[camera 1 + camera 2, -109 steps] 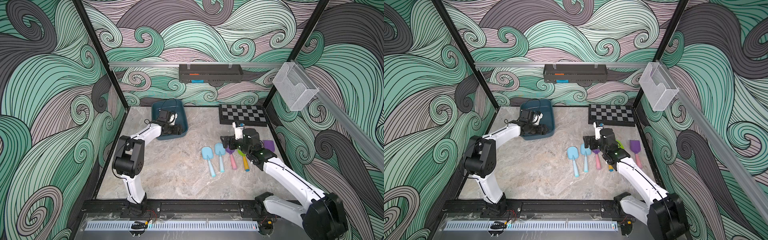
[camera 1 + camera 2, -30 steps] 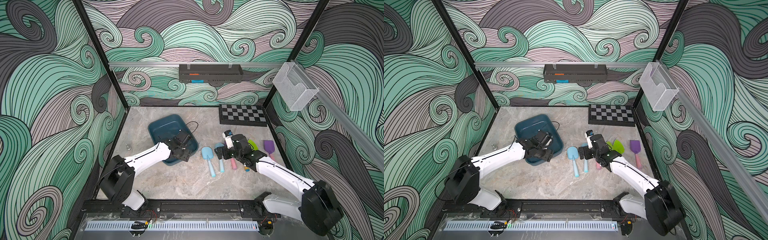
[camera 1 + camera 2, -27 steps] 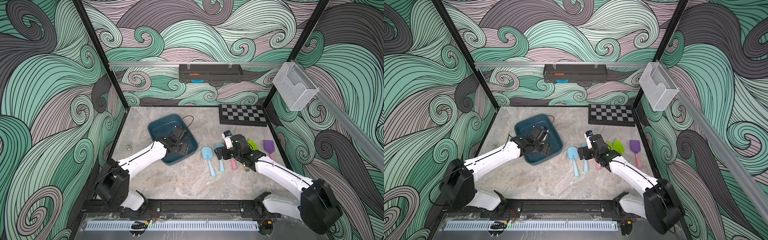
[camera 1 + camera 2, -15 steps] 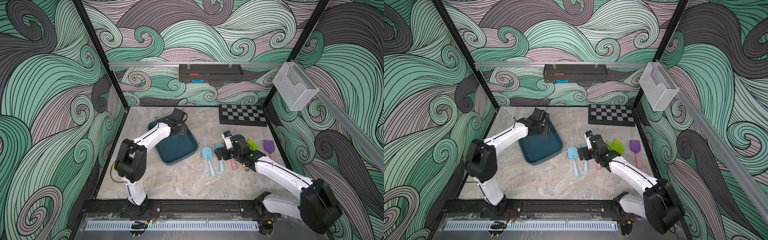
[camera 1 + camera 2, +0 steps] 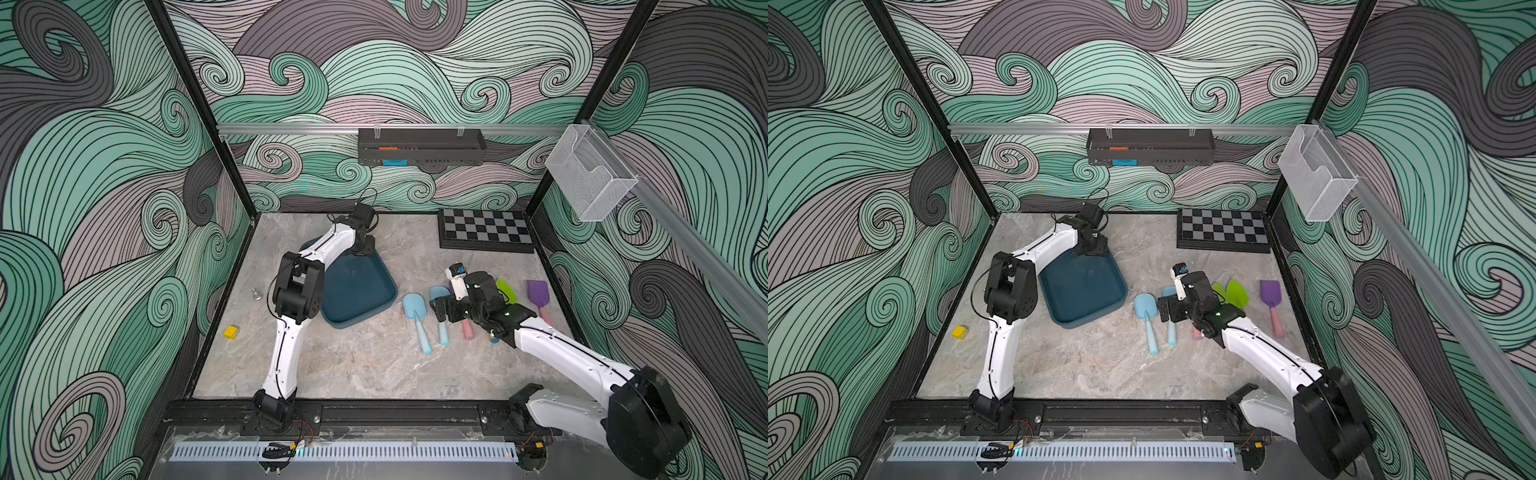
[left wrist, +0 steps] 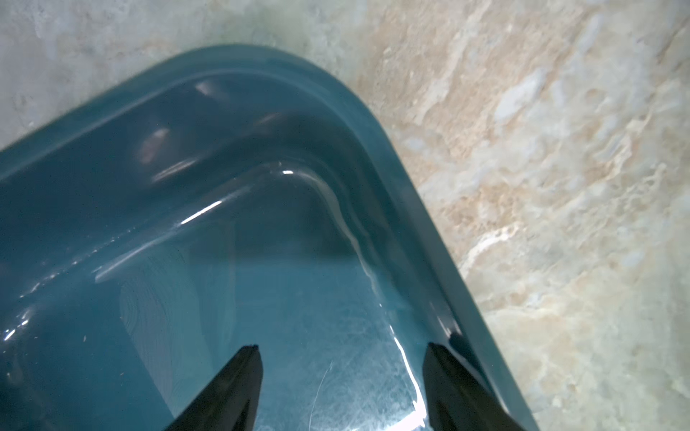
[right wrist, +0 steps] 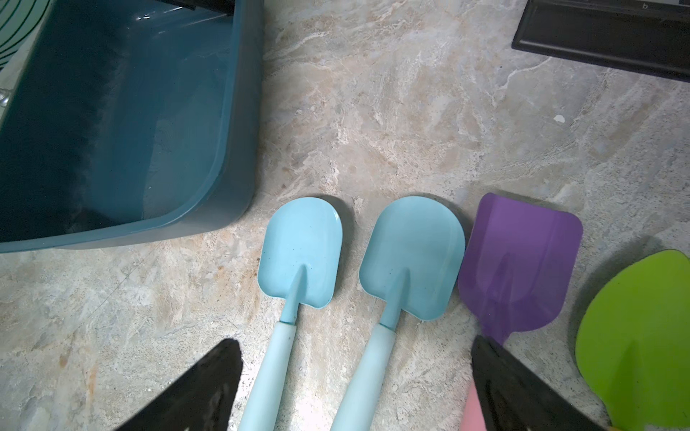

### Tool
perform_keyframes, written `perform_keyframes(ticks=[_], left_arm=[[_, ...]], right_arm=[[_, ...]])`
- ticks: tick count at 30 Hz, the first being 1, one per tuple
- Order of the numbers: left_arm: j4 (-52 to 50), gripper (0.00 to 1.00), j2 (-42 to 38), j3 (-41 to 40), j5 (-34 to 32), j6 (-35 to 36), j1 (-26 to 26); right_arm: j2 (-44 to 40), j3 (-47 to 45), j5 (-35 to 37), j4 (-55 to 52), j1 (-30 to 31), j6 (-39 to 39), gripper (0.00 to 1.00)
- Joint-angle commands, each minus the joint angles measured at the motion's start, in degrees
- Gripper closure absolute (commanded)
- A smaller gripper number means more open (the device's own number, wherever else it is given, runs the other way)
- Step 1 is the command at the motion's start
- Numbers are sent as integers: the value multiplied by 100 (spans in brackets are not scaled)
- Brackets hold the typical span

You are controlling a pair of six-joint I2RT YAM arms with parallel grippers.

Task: Put the shovel into the storage box
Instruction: Adjust the storage box at the center of the board.

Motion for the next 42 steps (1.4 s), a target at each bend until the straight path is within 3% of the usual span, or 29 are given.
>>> perform_keyframes(ticks=[1, 9, 19, 26, 42], left_arm=[[-325, 28, 232, 348, 278, 131, -13], [-100, 28, 313, 321, 925, 358, -96], [-3, 28, 253, 138, 1075, 441, -291], [107, 28, 280, 133, 1154, 432, -347], [203, 27, 493, 371, 1487, 525, -434]], right_arm=[[-31, -109, -27, -18, 27, -23, 2], [389, -21, -185, 341, 113, 159, 3], [2400, 1597, 130, 586, 464, 232, 11], [3200, 2299, 323, 340, 601, 89, 11], [3245, 2259, 474, 255, 1075, -2, 11]])
